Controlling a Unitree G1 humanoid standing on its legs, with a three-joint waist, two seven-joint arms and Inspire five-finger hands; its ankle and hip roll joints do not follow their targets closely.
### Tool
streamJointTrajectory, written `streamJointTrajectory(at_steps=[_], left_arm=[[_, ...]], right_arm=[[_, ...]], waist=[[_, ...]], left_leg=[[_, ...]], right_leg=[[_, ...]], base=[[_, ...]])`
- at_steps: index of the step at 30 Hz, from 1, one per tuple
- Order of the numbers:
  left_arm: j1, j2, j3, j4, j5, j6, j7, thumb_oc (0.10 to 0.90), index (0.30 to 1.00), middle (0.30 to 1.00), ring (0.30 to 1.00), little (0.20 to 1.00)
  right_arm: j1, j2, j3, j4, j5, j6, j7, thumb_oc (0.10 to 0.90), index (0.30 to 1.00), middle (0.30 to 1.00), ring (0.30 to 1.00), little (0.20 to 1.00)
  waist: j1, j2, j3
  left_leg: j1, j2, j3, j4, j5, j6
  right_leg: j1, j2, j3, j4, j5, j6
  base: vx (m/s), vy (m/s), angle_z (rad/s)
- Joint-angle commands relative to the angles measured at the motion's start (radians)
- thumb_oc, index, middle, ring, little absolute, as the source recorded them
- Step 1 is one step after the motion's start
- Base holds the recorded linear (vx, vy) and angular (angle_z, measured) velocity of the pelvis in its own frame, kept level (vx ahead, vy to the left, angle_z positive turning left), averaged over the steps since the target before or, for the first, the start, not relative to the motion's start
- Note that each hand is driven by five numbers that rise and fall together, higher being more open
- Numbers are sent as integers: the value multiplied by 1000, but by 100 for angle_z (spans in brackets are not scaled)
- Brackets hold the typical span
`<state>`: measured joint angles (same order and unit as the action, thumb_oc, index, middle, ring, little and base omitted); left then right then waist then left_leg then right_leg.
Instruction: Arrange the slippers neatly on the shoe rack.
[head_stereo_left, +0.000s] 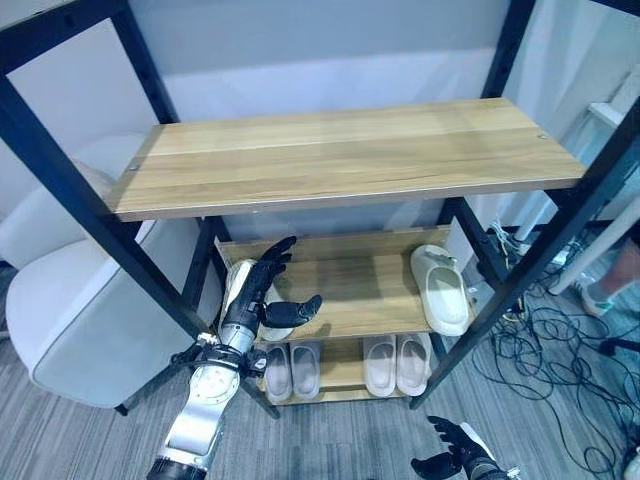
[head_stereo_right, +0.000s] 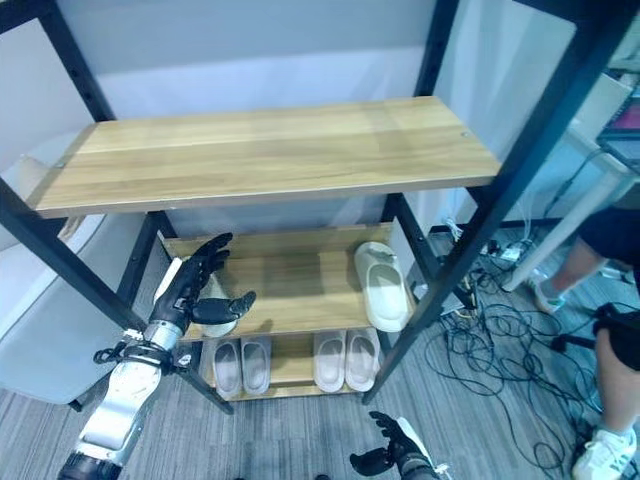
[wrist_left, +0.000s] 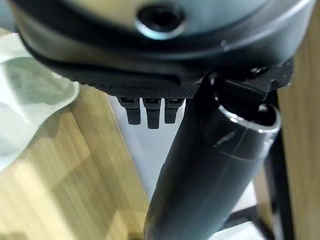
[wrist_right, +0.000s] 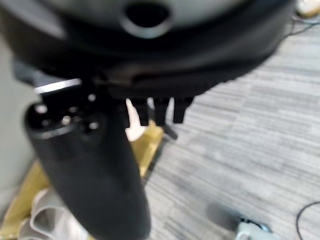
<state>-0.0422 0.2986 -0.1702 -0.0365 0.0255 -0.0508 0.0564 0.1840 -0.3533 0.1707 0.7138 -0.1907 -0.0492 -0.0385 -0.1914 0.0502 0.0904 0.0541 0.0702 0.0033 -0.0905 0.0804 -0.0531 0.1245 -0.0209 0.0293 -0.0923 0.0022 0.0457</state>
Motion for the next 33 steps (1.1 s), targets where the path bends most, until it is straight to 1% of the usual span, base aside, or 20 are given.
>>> streamJointTrajectory(at_steps=[1,2,4,5,9,13,14,17,21,23,24,28,33], left_arm=[[-178,55,16,27,145,-122,107,800,900,900,900,900],[-181,56,15,29,146,-123,108,800,900,900,900,900],[-240,90,-7,81,221,-115,153,800,900,900,900,900],[-254,96,-15,104,237,-112,168,800,900,900,900,900],[-308,171,-49,181,335,-92,222,800,900,900,900,900],[-347,221,-80,238,388,-76,244,800,900,900,900,900],[-349,221,-81,240,389,-77,245,800,900,900,900,900],[-409,285,-122,317,432,-54,275,800,900,900,900,900],[-407,294,-113,333,432,-50,288,800,900,900,900,900],[-409,301,-110,359,438,-46,303,800,900,900,900,900],[-426,303,-117,399,444,-38,316,800,900,900,900,900],[-443,296,-114,448,435,-31,331,800,900,900,900,900],[-451,295,-116,456,434,-30,335,800,900,900,900,900]], right_arm=[[-42,-30,9,-26,11,-46,-51,800,900,900,900,900],[-43,-29,9,-26,11,-46,-51,800,900,900,900,900],[-53,-35,19,-22,11,-47,-63,800,900,900,900,900],[-55,-35,23,-16,10,-48,-69,800,900,900,900,900],[-59,-46,39,-17,16,-47,-68,800,900,900,900,900],[-55,-58,41,-30,23,-45,-62,800,900,900,900,900],[-56,-58,40,-30,23,-45,-62,800,900,900,900,900],[-59,-55,42,-32,29,-45,-62,800,900,900,900,900],[-59,-54,41,-32,28,-45,-62,800,900,900,900,900],[-57,-53,42,-31,27,-48,-61,800,900,900,900,900],[-56,-50,43,-26,28,-50,-62,800,900,900,900,900],[-51,-48,39,-27,32,-51,-65,800,900,900,900,900],[-51,-49,40,-29,31,-52,-65,800,900,900,900,900]], waist=[[7,-38,-66],[7,-40,-64],[0,-40,-61],[-2,-39,-61],[-15,-39,-53],[-23,-41,-47],[-22,-41,-47],[-26,-45,-31],[-26,-47,-28],[-26,-50,-28],[-28,-52,-27],[-33,-54,-27],[-34,-54,-27]], left_leg=[[-17,8,60,3,-61,-9],[-22,8,60,3,-50,-9],[-26,6,62,3,-54,-10],[-29,6,63,3,-54,-10],[-34,7,72,3,-58,-12],[-40,8,75,3,-58,-12],[-40,8,75,3,-58,-12],[-46,8,77,3,-57,-14],[-43,7,79,3,-59,-14],[-39,6,81,3,-62,-14],[-34,4,81,3,-65,-14],[-31,4,83,3,-69,-14],[-32,4,82,3,-69,-14]], right_leg=[[-72,-10,10,5,49,27],[-78,-10,10,5,58,26],[-86,-9,9,5,58,31],[-88,-9,9,5,57,32],[-99,-7,16,5,60,37],[-105,-6,19,5,61,38],[-106,-6,19,5,61,38],[-114,-5,22,5,64,35],[-113,-5,23,5,65,34],[-109,-5,24,5,64,34],[-104,-5,26,5,63,34],[-102,-5,26,5,64,35],[-103,-5,26,5,63,36]], base=[[-34,-20,-1],[-33,-10,1],[-15,-9,-3],[7,-5,-4],[6,-1,-2],[3,-3,-3],[0,0,0],[0,0,0],[0,0,0],[19,-7,0],[32,-6,1],[10,-2,0],[0,0,0]])
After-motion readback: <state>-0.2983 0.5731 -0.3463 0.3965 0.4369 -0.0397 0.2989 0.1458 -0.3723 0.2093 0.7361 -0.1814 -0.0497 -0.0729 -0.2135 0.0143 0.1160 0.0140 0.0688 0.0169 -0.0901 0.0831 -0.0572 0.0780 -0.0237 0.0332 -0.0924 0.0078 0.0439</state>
